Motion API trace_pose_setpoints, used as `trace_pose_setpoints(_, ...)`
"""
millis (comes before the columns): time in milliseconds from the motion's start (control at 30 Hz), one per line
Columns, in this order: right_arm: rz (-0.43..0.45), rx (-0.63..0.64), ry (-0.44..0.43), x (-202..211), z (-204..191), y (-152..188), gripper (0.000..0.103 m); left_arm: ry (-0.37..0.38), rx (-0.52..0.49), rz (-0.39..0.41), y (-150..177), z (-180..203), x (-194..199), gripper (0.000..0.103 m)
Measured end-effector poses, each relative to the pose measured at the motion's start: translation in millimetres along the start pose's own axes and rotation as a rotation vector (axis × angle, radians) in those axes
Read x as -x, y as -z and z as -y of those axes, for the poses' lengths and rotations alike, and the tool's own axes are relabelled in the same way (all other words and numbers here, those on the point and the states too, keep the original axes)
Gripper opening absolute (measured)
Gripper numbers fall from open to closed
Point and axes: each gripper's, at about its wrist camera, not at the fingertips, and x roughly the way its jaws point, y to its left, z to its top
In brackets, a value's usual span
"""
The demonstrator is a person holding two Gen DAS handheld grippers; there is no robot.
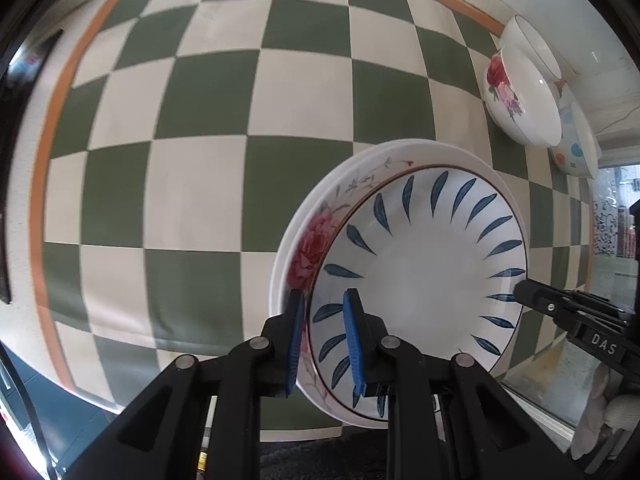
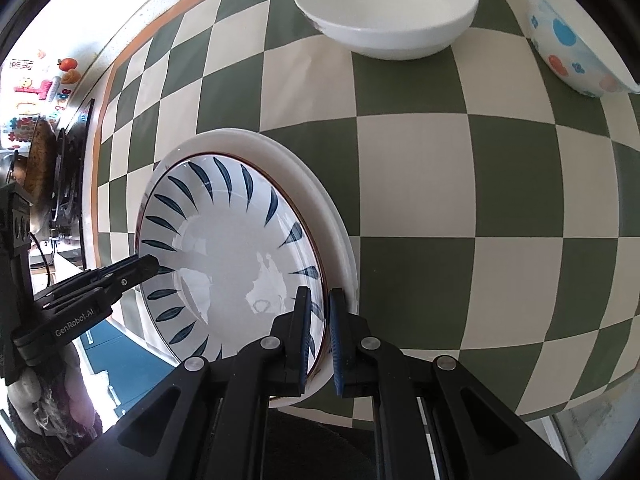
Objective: Organize plates and bowls
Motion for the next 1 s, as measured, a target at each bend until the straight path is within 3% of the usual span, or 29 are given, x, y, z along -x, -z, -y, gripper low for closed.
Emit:
trace_pose_setpoints(367, 0.082, 0.031, 0.056, 29.0, -17.2, 18.1, 0.011, -0.12, -0.001, 0.14, 20.3, 15.8, 34.6, 0.019)
trace_pose_setpoints(500, 0.127, 0.067, 0.103, 42.2, -31.2, 33.3, 0.013, -0.115, -0.012, 0.178, 32.2, 16.4, 48.2, 0.026)
trace_pose_setpoints(567, 0.149, 0.074, 0.105, 49.4, -37.9, 44.1, 0.015, -0.108, -0.025, 0.2, 40.7, 17.5, 57.5, 0.038)
trace_pose_setpoints(600, 0.161, 0.077, 0.106, 52.8, -41.3, 49.7, 0.019, -0.105, -0.029, 0.212, 44.2, 17.5, 61.7, 0.041)
trace_pose_setpoints(633, 0.175, 0.078, 0.107, 56.6, -44.0, 55.5, 0.024, -0.102, -0.037, 0.223, 48.6, 18.5, 66.6, 0.052)
trace_pose_setpoints(667, 0.19, 0.076, 0.106, 59.8, -45.5, 61.5, 0.028, -0.106, -0.044, 0.234, 52.7, 19.6, 71.8, 0.072)
trace_pose_setpoints(733, 0.219, 0.077, 0.104, 69.2, -48.6, 75.6, 0.053, -0.113, -0.058, 0.266, 62.2, 21.3, 84.0, 0.09)
trace_pose_setpoints(833, 0.276, 0.086, 0.123, 87.5, -55.7, 101.0, 0.077, -0.115, -0.06, 0.324, 80.5, 22.9, 105.8, 0.09)
trace_pose_setpoints(1000, 0.404, 0.088, 0.137, 126.5, -64.9, 146.1, 0.085, -0.131, -0.078, 0.438, 115.2, 30.3, 147.3, 0.096)
